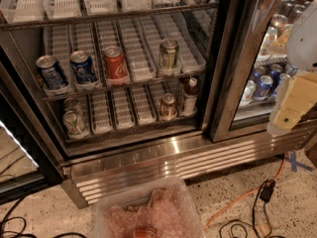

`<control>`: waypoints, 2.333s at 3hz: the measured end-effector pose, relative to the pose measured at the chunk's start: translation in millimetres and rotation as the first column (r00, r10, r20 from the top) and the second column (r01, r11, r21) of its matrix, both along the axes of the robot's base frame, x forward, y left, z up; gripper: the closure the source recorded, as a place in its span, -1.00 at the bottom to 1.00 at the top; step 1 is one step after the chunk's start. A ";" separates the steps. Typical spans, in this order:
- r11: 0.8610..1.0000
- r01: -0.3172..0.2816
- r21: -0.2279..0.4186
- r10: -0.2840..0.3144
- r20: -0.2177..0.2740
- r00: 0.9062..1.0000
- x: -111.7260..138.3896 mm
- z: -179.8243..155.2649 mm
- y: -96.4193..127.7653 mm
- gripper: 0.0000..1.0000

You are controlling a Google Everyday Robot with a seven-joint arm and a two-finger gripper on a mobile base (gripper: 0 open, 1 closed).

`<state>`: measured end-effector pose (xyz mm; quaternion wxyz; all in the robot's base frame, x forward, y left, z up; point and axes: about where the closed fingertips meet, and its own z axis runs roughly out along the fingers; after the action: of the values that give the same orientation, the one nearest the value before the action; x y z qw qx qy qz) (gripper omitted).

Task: Pick coke can from middle shelf of fridge

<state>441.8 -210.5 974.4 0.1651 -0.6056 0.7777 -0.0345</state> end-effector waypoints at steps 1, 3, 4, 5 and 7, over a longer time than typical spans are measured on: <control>1.000 0.000 0.000 0.000 0.000 1.000 0.1 0.0 0.0 -1.00; 0.966 0.081 0.247 -0.099 0.062 0.993 70.6 -12.7 28.8 -1.00; 0.911 0.059 0.409 -0.100 0.079 0.992 113.5 -21.6 59.4 -1.00; 0.849 0.030 0.527 -0.080 0.072 0.994 145.6 -32.0 91.8 -1.00; 0.808 -0.008 0.589 -0.041 0.070 0.997 150.6 -29.4 112.3 -1.00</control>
Offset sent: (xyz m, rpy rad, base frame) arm 0.0672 0.0028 -0.0093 0.2397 -0.0858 -0.1811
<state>592.4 -98.2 945.0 0.3750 -0.5161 0.7481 0.1829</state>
